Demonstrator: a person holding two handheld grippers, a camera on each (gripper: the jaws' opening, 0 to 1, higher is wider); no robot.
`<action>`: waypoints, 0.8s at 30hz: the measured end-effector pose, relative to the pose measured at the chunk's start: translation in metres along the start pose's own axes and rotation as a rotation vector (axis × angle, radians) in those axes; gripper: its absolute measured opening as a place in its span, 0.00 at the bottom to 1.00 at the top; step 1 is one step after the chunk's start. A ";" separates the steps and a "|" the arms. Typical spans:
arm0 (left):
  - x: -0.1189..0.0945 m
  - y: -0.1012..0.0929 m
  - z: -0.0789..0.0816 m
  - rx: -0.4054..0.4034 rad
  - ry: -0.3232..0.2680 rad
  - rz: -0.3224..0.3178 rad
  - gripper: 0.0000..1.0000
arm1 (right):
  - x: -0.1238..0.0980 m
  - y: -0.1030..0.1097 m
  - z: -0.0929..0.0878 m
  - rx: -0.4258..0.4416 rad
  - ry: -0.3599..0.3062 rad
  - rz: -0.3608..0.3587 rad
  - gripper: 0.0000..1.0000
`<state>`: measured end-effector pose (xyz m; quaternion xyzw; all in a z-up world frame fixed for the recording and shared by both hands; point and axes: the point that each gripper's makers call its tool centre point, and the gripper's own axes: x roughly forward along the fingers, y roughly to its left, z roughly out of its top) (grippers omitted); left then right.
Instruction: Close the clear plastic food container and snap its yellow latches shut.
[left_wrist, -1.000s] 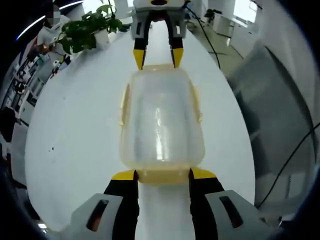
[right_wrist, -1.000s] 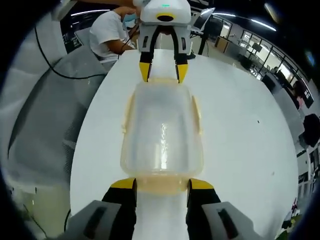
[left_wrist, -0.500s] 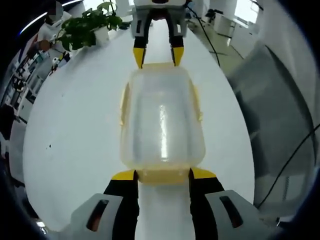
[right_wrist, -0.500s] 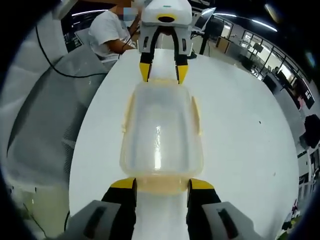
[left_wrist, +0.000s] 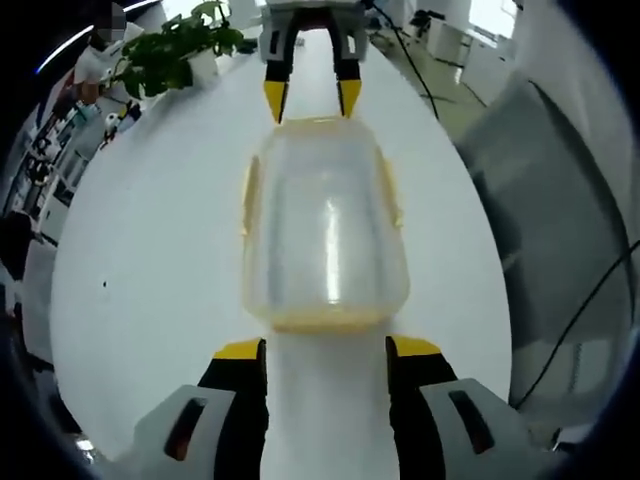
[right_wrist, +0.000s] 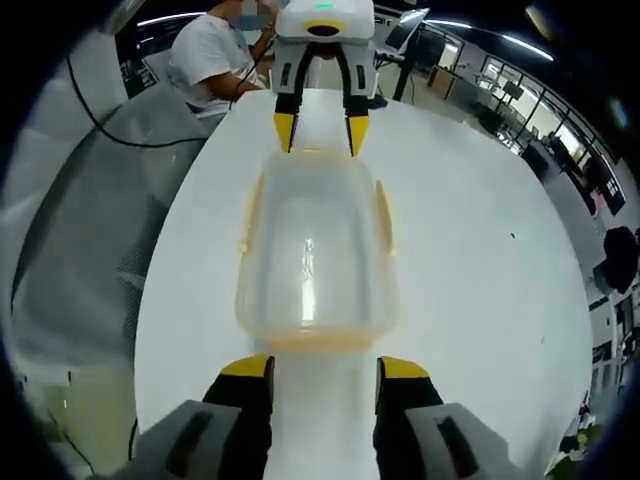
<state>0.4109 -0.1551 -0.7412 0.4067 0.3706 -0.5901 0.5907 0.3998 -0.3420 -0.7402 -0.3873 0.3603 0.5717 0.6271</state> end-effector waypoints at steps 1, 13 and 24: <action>-0.002 0.000 0.001 -0.016 -0.012 0.000 0.49 | -0.001 0.000 0.001 0.007 -0.004 -0.001 0.38; -0.016 -0.001 0.012 -0.301 -0.126 -0.001 0.51 | -0.017 -0.003 0.022 0.150 -0.084 -0.032 0.34; -0.016 0.007 0.014 -0.698 -0.197 0.020 0.49 | -0.022 -0.018 0.027 0.527 -0.146 -0.125 0.34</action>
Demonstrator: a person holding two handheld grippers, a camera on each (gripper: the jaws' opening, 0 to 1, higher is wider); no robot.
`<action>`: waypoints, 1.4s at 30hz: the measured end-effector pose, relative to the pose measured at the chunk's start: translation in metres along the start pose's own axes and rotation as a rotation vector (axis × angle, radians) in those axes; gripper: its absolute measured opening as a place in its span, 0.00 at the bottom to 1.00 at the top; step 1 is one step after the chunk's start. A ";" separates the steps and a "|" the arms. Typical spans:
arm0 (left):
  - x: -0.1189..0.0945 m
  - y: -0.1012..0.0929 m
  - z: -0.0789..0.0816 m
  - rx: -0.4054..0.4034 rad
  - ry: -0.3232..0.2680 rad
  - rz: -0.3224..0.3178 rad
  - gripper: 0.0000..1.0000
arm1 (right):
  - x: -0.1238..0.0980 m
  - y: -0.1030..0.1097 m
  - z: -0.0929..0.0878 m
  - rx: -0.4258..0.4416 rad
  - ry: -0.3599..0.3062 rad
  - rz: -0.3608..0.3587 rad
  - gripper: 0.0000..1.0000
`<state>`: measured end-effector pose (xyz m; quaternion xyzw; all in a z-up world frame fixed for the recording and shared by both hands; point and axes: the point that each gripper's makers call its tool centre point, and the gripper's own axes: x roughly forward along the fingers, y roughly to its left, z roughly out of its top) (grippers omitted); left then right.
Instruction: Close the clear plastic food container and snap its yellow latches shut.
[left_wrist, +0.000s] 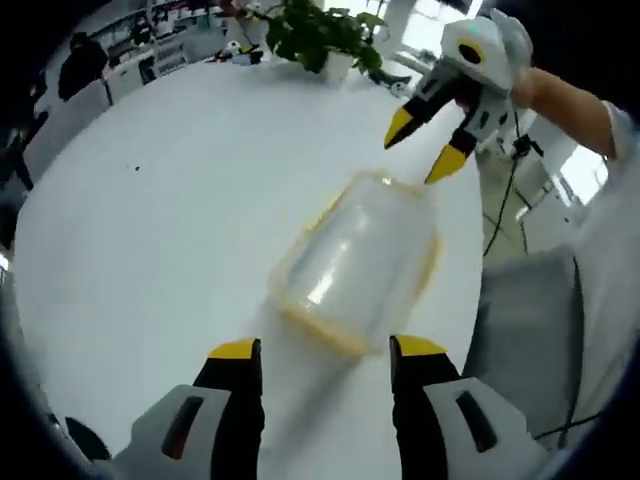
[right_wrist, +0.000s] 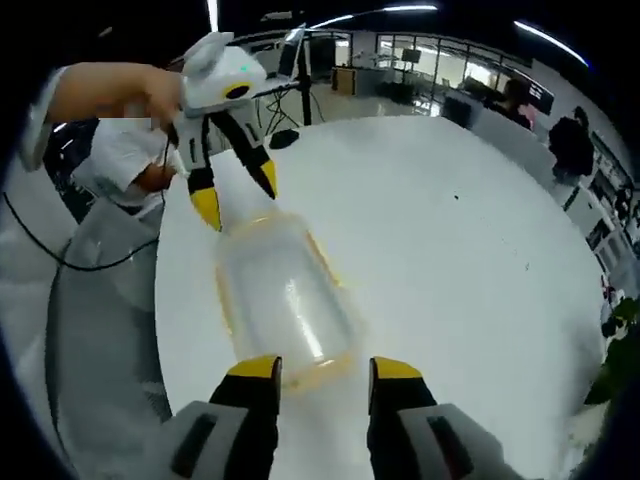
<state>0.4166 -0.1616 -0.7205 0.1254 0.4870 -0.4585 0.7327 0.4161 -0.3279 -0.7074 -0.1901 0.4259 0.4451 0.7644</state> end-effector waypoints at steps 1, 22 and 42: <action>0.000 -0.001 0.002 -0.025 -0.016 -0.003 0.49 | 0.001 -0.002 -0.001 0.029 -0.003 -0.013 0.36; 0.026 -0.009 -0.003 -0.315 -0.045 0.033 0.41 | 0.025 0.012 -0.016 0.391 0.076 -0.023 0.35; 0.032 -0.013 0.003 -0.366 -0.049 0.047 0.40 | 0.027 0.019 -0.017 0.402 0.093 0.016 0.27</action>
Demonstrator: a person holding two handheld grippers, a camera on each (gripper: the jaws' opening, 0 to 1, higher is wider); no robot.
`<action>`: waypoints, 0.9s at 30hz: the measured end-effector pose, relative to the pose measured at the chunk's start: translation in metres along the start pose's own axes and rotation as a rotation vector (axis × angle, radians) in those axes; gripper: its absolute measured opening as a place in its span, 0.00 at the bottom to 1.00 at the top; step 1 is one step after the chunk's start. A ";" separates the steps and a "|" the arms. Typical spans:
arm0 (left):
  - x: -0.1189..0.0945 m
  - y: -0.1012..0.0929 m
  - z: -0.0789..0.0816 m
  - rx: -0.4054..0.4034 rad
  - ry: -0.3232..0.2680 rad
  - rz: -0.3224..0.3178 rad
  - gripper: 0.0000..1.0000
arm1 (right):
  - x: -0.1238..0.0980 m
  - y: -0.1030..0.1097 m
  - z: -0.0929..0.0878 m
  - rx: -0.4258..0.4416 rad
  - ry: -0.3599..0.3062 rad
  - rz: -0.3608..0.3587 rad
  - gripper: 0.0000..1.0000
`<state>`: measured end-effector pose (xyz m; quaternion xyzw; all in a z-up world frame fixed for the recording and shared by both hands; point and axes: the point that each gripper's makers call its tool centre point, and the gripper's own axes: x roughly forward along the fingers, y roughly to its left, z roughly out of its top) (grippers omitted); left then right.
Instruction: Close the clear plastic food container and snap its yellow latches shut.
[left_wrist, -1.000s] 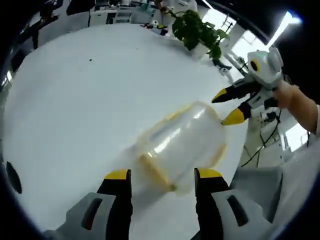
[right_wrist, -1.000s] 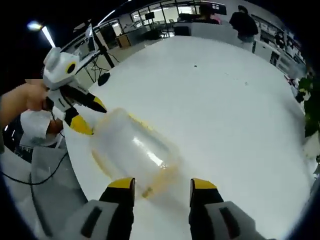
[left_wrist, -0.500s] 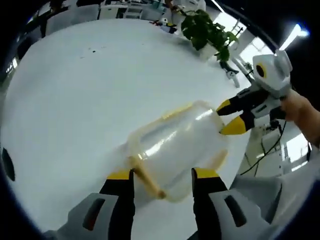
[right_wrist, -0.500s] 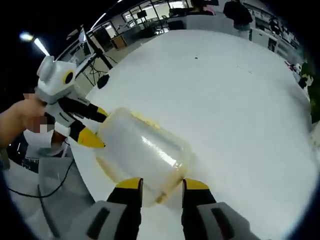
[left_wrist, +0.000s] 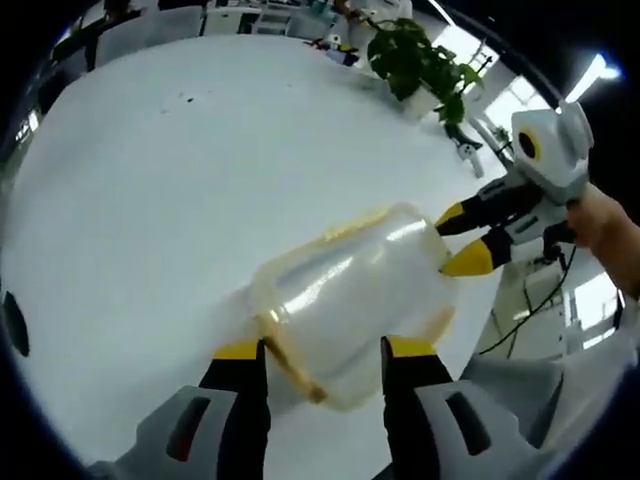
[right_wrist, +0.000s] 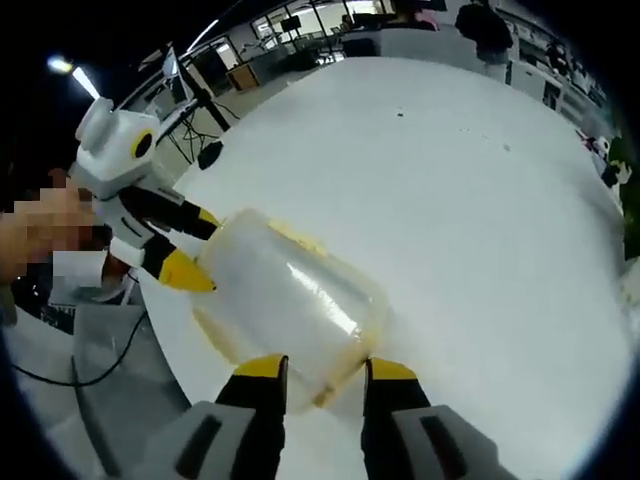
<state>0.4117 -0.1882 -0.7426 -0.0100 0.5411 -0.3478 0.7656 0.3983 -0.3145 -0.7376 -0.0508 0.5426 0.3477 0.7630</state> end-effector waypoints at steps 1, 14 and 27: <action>0.000 -0.008 0.009 0.026 -0.040 -0.060 0.40 | 0.000 0.000 0.002 -0.001 -0.011 0.001 0.27; 0.002 -0.002 -0.001 0.006 0.015 -0.013 0.40 | 0.002 0.000 0.000 0.028 0.008 0.088 0.26; 0.003 -0.001 0.002 -0.013 -0.053 -0.016 0.46 | 0.001 0.001 0.003 -0.007 -0.014 0.033 0.30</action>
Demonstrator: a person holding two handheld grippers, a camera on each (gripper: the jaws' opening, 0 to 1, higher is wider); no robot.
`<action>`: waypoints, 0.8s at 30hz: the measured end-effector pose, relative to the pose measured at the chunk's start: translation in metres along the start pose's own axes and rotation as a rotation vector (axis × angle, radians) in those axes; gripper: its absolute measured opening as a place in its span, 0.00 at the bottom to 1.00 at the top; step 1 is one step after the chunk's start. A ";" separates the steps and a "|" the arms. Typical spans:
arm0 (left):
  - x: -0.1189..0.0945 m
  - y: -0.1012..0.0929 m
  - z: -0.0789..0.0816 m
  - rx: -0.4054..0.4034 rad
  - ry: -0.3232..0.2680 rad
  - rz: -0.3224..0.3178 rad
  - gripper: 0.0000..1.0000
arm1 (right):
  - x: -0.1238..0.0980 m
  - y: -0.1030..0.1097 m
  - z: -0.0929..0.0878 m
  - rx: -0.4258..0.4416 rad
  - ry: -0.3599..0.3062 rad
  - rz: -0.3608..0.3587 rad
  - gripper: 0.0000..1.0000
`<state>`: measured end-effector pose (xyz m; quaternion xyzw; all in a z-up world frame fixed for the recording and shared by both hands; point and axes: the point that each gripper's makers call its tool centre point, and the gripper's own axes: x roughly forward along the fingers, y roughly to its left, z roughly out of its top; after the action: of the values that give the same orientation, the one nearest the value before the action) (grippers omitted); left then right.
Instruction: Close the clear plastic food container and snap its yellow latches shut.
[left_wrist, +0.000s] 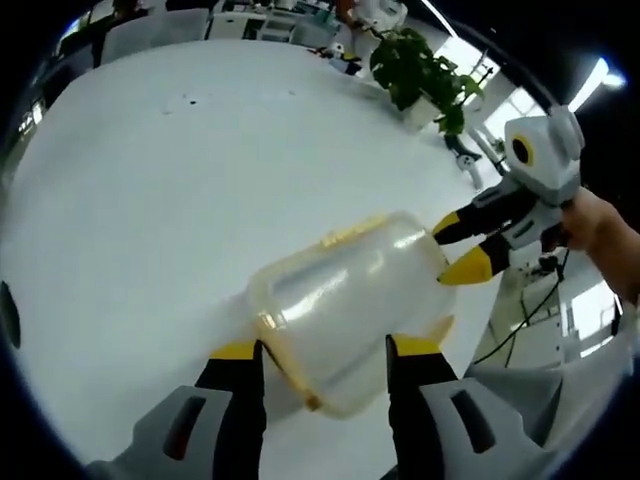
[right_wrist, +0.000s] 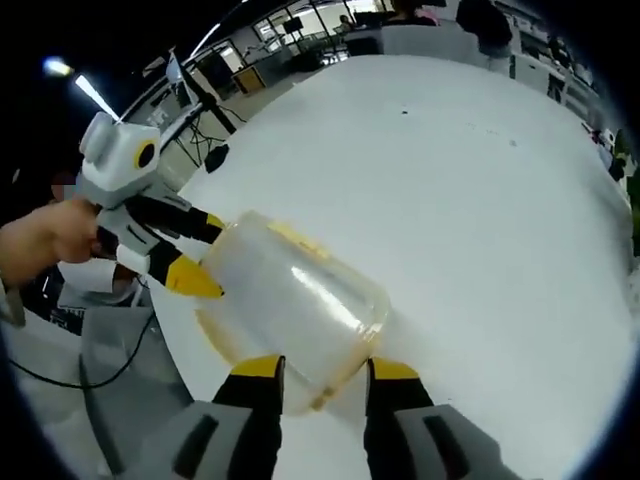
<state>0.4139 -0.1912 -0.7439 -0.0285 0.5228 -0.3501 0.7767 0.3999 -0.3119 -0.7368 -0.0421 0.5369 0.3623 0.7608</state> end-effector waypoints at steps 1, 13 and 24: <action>-0.001 0.000 0.000 0.001 -0.006 -0.002 0.46 | 0.000 -0.002 0.001 -0.050 -0.012 -0.008 0.31; -0.012 -0.002 0.003 0.225 -0.015 0.012 0.45 | -0.013 -0.002 -0.001 -0.114 -0.028 -0.022 0.29; -0.029 -0.006 0.013 0.423 -0.033 0.008 0.47 | -0.027 0.001 0.006 -0.336 -0.051 -0.001 0.28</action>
<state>0.4157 -0.1838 -0.7122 0.1318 0.4250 -0.4484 0.7752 0.3994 -0.3219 -0.7107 -0.1596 0.4493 0.4475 0.7566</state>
